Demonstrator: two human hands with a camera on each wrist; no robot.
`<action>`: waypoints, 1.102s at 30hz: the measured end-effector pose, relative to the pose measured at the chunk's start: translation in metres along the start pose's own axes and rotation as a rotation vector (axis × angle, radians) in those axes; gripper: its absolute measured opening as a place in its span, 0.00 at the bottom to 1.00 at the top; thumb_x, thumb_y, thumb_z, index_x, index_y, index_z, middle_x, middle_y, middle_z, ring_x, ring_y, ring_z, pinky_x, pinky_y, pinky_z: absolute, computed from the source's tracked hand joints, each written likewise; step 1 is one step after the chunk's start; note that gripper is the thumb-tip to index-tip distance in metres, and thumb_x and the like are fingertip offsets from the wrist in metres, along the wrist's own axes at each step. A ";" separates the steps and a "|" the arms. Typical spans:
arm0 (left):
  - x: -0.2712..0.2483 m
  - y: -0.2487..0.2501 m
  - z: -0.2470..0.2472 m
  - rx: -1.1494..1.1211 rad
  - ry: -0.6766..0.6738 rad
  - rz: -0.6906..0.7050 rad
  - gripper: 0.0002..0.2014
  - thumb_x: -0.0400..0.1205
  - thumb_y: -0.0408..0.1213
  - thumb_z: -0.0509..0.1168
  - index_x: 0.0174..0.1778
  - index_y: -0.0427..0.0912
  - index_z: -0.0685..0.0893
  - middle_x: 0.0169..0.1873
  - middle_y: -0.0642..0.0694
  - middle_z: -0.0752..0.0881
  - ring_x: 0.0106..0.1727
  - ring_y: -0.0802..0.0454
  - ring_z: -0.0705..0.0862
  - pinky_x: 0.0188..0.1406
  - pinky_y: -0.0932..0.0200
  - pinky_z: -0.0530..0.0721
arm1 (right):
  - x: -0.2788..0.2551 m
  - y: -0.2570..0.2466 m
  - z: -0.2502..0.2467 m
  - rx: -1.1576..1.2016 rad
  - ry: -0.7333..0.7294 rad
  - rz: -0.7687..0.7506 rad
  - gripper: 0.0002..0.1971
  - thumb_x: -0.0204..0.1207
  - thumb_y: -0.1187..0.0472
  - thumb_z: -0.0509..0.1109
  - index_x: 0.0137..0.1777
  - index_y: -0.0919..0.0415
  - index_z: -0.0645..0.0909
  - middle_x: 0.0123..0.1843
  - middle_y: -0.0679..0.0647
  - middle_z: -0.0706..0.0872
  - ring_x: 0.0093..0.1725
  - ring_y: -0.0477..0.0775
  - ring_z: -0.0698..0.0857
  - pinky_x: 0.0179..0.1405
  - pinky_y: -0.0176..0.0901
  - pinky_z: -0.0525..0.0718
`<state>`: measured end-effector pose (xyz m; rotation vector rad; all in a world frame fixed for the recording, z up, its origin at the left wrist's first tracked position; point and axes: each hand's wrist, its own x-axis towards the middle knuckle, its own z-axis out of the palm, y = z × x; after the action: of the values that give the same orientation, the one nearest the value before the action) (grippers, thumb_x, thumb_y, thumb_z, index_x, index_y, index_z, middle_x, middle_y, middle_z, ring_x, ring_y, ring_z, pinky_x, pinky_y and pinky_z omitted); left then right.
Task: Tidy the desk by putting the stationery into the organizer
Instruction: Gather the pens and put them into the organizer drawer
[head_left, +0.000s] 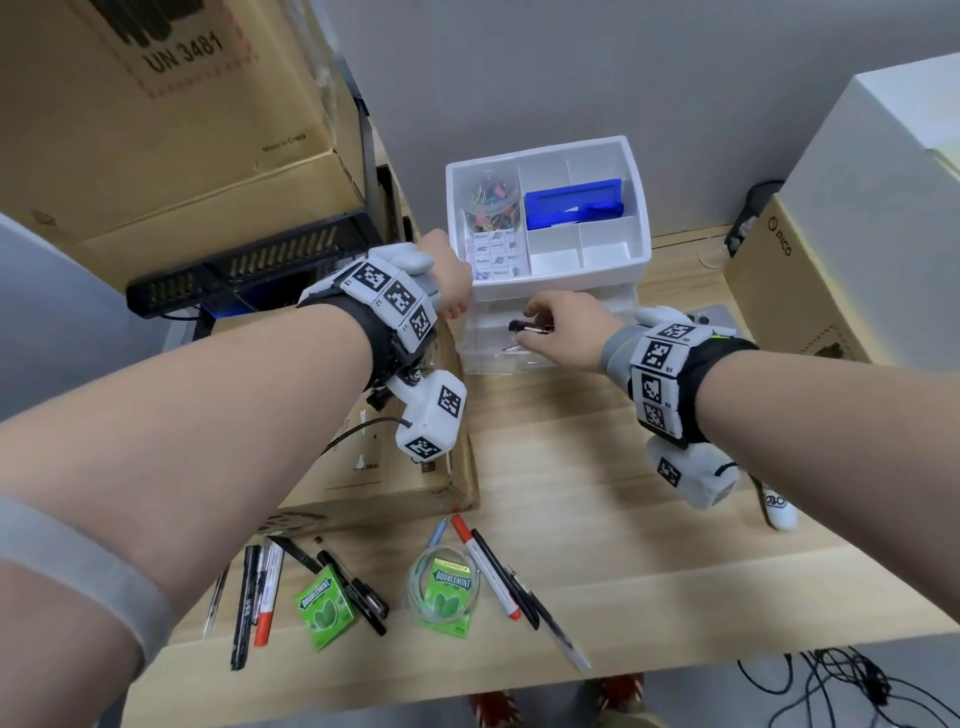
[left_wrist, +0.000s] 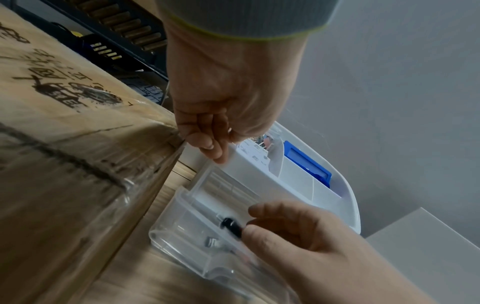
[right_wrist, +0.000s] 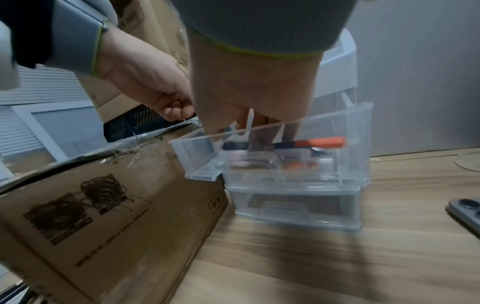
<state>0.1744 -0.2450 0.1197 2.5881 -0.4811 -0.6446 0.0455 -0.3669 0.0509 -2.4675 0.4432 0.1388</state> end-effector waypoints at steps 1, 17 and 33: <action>-0.001 0.001 0.000 0.003 -0.008 -0.010 0.07 0.87 0.32 0.57 0.43 0.39 0.74 0.43 0.35 0.90 0.35 0.41 0.89 0.35 0.50 0.89 | -0.002 -0.001 -0.001 0.032 0.004 0.000 0.21 0.78 0.48 0.70 0.68 0.57 0.82 0.61 0.52 0.88 0.61 0.54 0.85 0.63 0.46 0.82; 0.005 -0.002 0.001 0.028 -0.019 -0.008 0.12 0.86 0.31 0.58 0.35 0.41 0.71 0.32 0.42 0.85 0.29 0.46 0.86 0.30 0.56 0.85 | -0.033 -0.020 0.013 -0.480 -0.046 -0.275 0.06 0.75 0.54 0.62 0.47 0.54 0.77 0.46 0.56 0.88 0.42 0.62 0.84 0.36 0.45 0.76; 0.006 -0.012 0.018 0.043 0.190 -0.017 0.14 0.87 0.40 0.60 0.64 0.35 0.73 0.48 0.43 0.85 0.42 0.44 0.86 0.41 0.53 0.85 | -0.032 0.007 0.038 -0.279 -0.234 0.038 0.26 0.75 0.56 0.67 0.73 0.60 0.71 0.67 0.59 0.79 0.63 0.64 0.81 0.60 0.54 0.83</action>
<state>0.1727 -0.2433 0.0980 2.6634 -0.4154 -0.3916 0.0135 -0.3408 0.0225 -2.6710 0.3905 0.5312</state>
